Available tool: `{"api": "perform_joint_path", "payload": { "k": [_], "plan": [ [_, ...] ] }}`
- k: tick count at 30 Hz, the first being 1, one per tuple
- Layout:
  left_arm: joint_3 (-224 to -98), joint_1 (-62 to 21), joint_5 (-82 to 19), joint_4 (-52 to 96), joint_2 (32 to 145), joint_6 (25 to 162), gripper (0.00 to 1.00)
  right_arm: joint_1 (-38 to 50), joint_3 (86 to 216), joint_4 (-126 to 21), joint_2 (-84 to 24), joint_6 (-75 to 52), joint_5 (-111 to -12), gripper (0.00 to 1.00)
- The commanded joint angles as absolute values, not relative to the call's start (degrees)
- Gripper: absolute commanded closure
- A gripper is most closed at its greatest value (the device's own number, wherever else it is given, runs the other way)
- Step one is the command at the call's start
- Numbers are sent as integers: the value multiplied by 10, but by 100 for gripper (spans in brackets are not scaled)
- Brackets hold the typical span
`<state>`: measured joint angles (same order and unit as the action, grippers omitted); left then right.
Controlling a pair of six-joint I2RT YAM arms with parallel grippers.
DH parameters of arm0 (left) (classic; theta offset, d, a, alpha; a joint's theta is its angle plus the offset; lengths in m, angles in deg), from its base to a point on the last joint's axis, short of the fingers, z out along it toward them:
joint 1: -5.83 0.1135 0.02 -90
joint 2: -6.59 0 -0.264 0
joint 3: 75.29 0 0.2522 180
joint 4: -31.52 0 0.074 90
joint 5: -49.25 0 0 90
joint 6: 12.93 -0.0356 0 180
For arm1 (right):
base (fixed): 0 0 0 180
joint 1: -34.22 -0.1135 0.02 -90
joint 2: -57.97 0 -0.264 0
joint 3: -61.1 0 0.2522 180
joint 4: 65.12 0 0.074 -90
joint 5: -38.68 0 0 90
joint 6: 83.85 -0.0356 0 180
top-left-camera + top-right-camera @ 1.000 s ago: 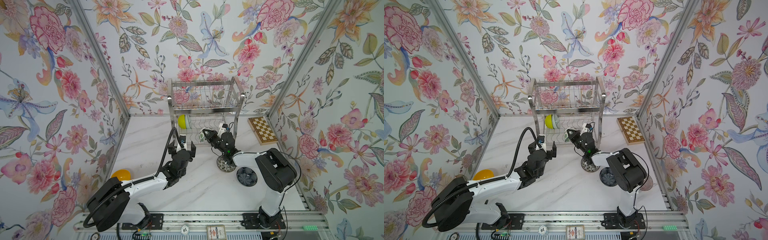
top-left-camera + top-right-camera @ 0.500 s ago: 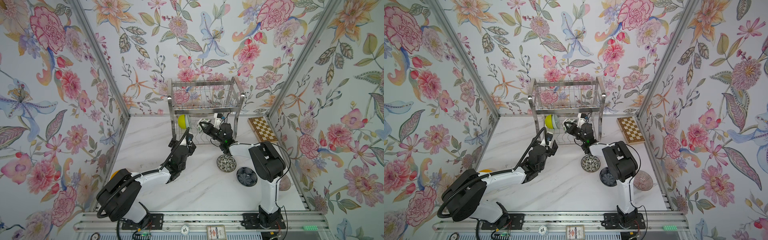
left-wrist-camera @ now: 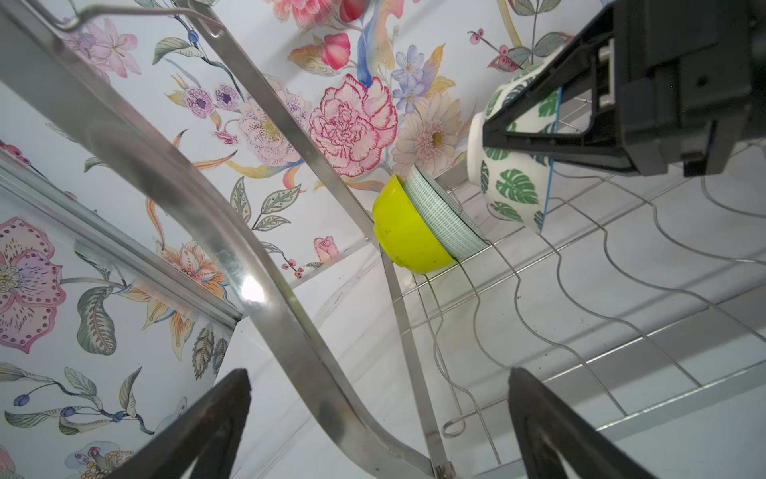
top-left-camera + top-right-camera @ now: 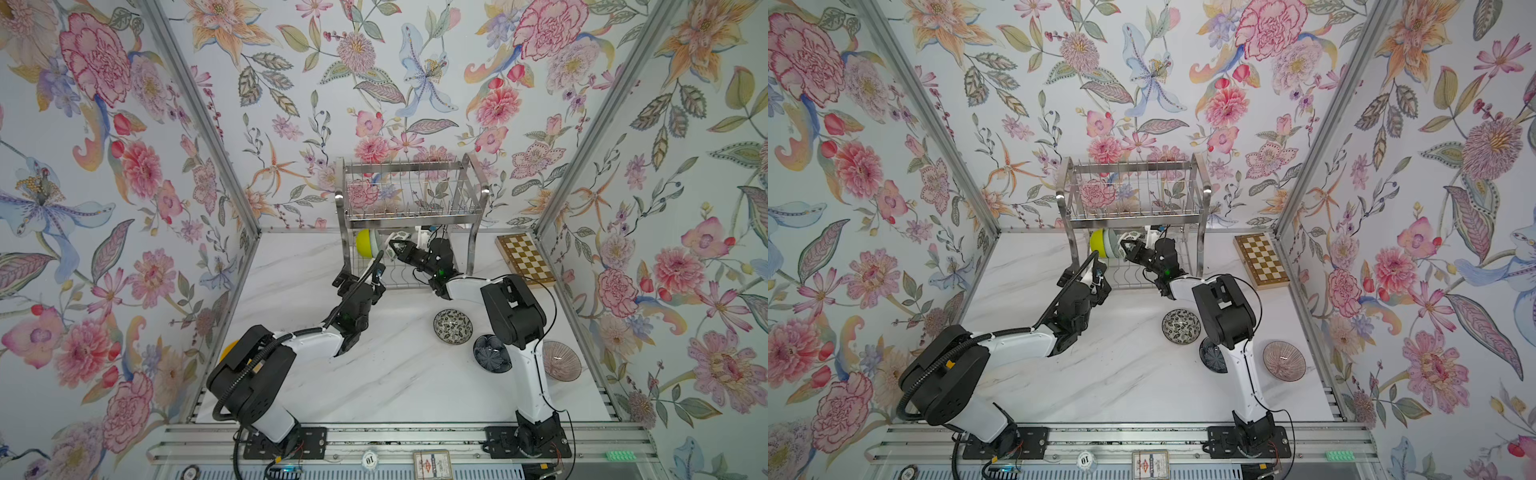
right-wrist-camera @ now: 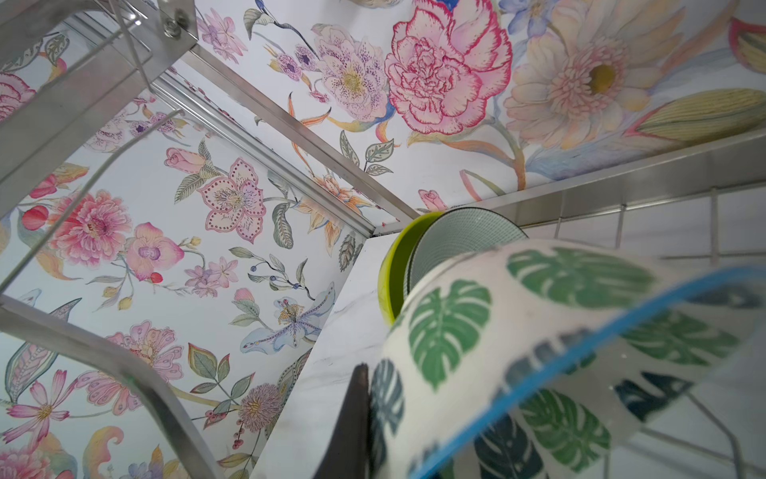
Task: Load the bowls into the dish rack
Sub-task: 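Lower the leaf-patterned bowl into the rack beside the pale green bowl with the right gripper, then press the leaf-patterned bowl against the pale green bowl with the right gripper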
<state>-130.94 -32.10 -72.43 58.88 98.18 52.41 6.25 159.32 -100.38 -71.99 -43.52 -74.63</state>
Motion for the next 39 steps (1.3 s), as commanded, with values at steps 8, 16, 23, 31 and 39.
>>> {"api": "perform_joint_path", "payload": {
  "k": [8, 16, 23, 31, 39],
  "plan": [
    [-1324, -327, -708, 585, 979, 525, 1, 74, 1704, -999, -775, -422, -770, 100],
    [-1329, -327, -709, 578, 980, 535, 1, 84, 1779, -964, -823, -434, -785, 100],
    [-1330, -331, -703, 571, 975, 538, 1, 81, 1825, -932, -849, -427, -797, 100],
    [-1337, -331, -706, 556, 969, 549, 1, 79, 1862, -901, -871, -428, -806, 100],
    [-1338, -331, -712, 553, 967, 543, 1, 76, 1903, -876, -897, -434, -821, 100]
  ]
}}
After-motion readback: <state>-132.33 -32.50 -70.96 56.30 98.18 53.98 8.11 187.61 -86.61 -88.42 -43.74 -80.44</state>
